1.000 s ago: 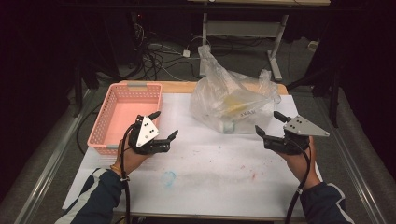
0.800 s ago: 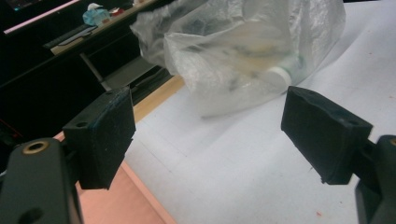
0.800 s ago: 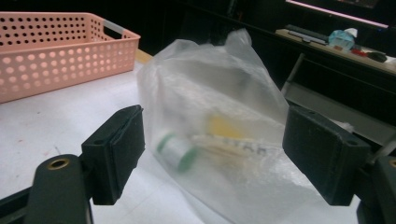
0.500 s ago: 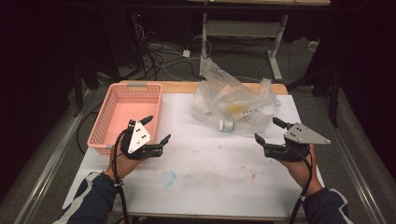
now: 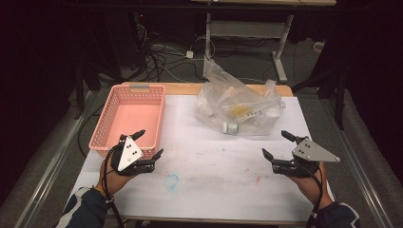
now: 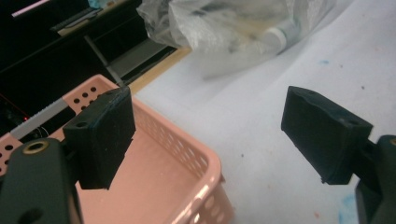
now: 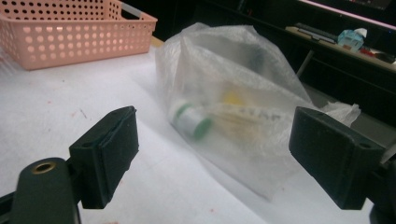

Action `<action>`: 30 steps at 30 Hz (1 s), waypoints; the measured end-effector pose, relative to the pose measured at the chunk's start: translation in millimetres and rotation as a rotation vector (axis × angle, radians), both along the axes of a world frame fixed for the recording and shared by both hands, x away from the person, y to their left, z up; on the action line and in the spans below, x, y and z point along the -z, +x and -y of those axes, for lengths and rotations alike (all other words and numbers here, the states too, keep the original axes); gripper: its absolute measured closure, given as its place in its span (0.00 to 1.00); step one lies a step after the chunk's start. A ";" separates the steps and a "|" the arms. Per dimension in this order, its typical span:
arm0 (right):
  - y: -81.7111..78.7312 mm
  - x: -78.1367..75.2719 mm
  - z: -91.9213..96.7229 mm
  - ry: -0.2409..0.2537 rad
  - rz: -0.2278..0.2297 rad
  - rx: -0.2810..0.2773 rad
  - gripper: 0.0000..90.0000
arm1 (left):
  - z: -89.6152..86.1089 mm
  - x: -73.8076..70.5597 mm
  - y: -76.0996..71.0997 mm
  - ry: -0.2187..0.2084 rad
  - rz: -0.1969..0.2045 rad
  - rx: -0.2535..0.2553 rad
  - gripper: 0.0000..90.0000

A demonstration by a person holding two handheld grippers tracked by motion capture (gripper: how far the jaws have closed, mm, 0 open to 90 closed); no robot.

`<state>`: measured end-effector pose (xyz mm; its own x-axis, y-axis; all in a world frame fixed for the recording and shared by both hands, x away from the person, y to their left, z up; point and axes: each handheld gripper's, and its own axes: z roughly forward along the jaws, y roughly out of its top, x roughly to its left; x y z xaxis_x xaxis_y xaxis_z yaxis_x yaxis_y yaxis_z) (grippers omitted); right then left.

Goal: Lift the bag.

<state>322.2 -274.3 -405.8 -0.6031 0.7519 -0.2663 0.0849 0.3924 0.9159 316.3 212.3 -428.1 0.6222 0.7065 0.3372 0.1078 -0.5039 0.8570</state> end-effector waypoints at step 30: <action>-35.0 46.5 -1.0 -0.048 -0.041 -0.037 0.19 | -17.9 26.2 -23.9 0.058 -0.084 -0.016 0.17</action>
